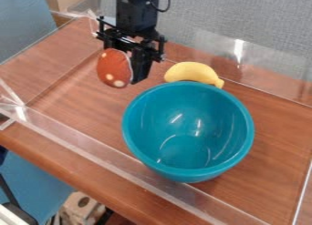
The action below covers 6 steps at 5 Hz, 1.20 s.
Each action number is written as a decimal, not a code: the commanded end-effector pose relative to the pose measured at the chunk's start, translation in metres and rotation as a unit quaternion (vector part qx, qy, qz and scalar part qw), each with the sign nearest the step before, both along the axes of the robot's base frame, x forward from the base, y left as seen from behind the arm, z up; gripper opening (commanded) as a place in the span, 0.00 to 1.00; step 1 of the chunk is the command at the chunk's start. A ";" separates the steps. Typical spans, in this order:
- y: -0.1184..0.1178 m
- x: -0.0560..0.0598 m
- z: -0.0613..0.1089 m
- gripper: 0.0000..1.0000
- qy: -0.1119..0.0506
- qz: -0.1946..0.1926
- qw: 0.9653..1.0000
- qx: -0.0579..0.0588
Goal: Remove the mushroom from the blue bowl and put it on the table
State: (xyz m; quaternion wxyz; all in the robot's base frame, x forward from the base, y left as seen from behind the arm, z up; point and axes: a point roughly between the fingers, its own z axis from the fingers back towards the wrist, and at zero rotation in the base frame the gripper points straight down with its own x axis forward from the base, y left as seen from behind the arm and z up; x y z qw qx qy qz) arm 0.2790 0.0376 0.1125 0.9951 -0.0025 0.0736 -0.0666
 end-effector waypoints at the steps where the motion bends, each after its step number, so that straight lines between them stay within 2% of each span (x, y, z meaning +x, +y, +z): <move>1: 0.007 0.002 0.029 0.00 -0.041 -0.007 0.999 -0.001; 2: 0.018 0.004 0.038 0.00 -0.046 -0.006 0.999 -0.005; 4: 0.005 0.006 0.017 0.00 -0.057 0.046 0.997 -0.011; 6: -0.007 0.015 0.022 0.00 -0.067 -0.016 0.997 -0.024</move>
